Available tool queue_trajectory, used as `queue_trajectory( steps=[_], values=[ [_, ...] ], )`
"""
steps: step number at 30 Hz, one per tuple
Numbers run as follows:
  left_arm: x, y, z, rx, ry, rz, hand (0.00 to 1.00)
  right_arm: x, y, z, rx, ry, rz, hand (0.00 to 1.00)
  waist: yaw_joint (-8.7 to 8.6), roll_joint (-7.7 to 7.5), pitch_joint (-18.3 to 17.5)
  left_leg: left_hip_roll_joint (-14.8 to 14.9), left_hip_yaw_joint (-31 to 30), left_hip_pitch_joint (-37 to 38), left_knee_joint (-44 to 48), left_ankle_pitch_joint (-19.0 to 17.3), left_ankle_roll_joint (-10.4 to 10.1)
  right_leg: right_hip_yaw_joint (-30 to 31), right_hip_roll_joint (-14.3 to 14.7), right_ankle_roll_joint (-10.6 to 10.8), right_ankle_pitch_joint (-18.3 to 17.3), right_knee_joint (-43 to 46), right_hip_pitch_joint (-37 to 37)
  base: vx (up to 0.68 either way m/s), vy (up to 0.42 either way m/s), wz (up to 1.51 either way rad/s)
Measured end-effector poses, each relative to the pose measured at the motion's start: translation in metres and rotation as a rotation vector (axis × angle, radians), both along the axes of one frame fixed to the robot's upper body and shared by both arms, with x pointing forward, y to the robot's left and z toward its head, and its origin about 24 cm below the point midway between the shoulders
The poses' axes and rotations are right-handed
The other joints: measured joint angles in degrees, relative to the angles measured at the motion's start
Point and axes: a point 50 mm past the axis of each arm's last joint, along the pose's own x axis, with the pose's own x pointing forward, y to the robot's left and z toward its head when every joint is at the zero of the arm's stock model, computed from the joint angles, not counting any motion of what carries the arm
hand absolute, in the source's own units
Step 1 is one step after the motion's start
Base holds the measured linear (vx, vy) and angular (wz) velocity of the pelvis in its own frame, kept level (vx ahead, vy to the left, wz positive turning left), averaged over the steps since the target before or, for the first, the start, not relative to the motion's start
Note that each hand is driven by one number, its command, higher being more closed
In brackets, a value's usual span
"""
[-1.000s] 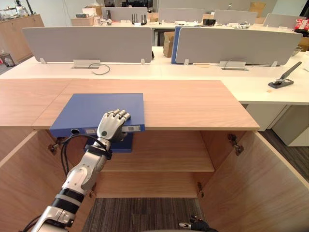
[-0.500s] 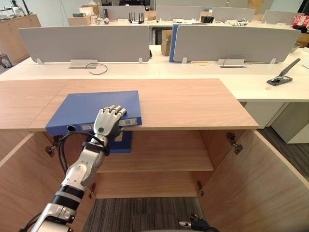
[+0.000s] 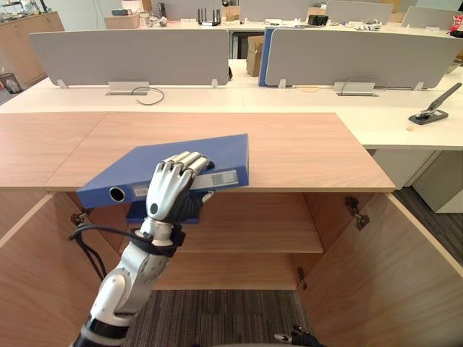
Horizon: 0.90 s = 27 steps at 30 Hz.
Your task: Walk over to the cabinet, pick up the folder, carry it to the office cabinet, place the folder inside the office cabinet, then close the office cabinet door
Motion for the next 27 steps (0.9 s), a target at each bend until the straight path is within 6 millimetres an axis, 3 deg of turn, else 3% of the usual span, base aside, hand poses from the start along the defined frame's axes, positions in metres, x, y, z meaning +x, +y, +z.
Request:
queue_trajectory(
  steps=[8, 14, 21, 27],
  values=[
    [-0.026, 0.026, 0.036, -0.423, -0.095, -0.053, 1.00, -0.007, -0.003, -0.001, 0.000, 0.017, -0.072, 0.00, 1.01, 0.15, -0.11, -0.04, -1.12, -0.29, -0.03, 0.58, 0.29, -1.10, 0.00, -0.02, -0.02, 0.70, -0.05, -0.04, 0.005, 0.07],
    [-0.039, 0.039, 0.052, -0.539, -0.211, -0.025, 1.00, -0.008, -0.003, -0.001, 0.003, 0.025, -0.067, 0.00, 1.38, 0.05, -0.18, -0.07, -1.48, -0.36, -0.03, 0.86, 0.28, -1.36, 0.06, -0.01, -0.02, 0.98, -0.08, -0.03, 0.005, 0.04],
    [-0.040, 0.040, 0.052, -0.626, -0.201, -0.060, 1.00, -0.009, -0.003, -0.001, 0.006, 0.021, -0.065, 0.00, 1.74, -0.06, -0.24, -0.06, -1.49, -0.47, -0.02, 0.98, 0.35, -1.39, 0.13, -0.01, -0.02, 0.93, -0.15, 0.00, 0.000, 0.00],
    [-0.038, 0.043, 0.050, -0.866, -0.100, -0.281, 1.00, -0.009, -0.003, -0.001, 0.010, 0.021, -0.072, 0.00, 1.94, -0.14, -0.28, -0.04, -1.49, -0.48, 0.00, 1.03, 0.33, -1.39, 0.14, -0.01, -0.02, 0.92, -0.15, 0.00, 0.000, 0.00]
  ],
)
